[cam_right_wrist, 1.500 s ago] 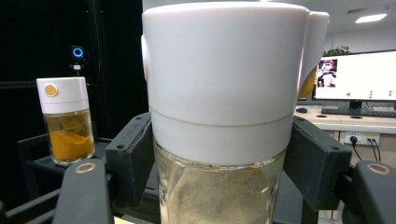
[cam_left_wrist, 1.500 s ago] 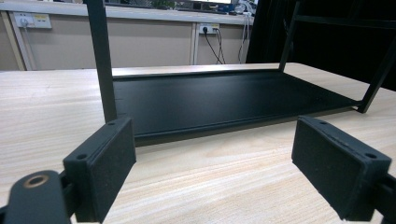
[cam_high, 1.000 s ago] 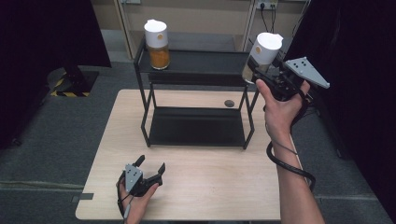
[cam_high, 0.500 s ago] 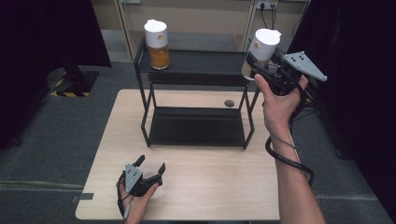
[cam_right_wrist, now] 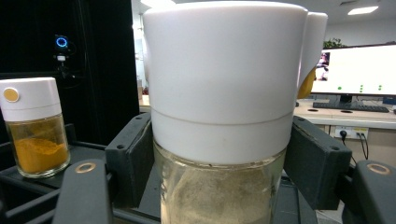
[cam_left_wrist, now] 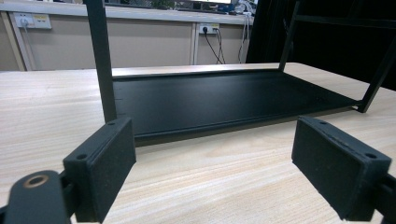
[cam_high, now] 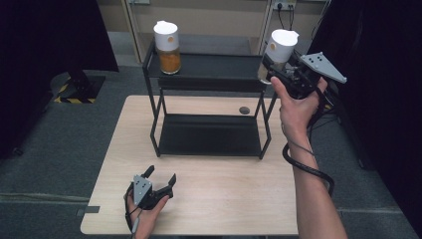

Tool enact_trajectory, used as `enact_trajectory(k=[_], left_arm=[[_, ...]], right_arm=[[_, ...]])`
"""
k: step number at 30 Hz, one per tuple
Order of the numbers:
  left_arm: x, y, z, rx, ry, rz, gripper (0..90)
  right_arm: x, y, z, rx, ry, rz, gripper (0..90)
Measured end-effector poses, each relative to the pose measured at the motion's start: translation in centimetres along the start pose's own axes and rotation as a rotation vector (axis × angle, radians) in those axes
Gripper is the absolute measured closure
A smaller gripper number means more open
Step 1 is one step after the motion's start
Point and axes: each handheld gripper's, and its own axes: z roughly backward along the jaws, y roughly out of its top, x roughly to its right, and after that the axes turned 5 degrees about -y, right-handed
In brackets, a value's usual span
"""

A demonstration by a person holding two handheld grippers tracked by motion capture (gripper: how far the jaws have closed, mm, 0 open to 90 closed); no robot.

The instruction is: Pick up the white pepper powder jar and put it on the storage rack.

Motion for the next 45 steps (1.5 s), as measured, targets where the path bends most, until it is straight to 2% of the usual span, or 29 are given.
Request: enact_trajectory(k=[16, 27, 45], left_arm=[[0.0, 0.0, 0.0, 0.001, 0.000, 0.002, 13.0], [0.0, 0.0, 0.0, 0.000, 0.000, 0.000, 13.1], [0.0, 0.0, 0.0, 0.001, -0.001, -0.001, 13.0]], right_arm=[[0.1, 0.6, -1.2, -0.029, -0.018, 0.022, 30.6], [0.4, 0.5, -1.8, -0.041, -0.024, 0.011, 30.6], [0.4, 1.1, -3.3, -0.064, -0.044, 0.029, 30.6]])
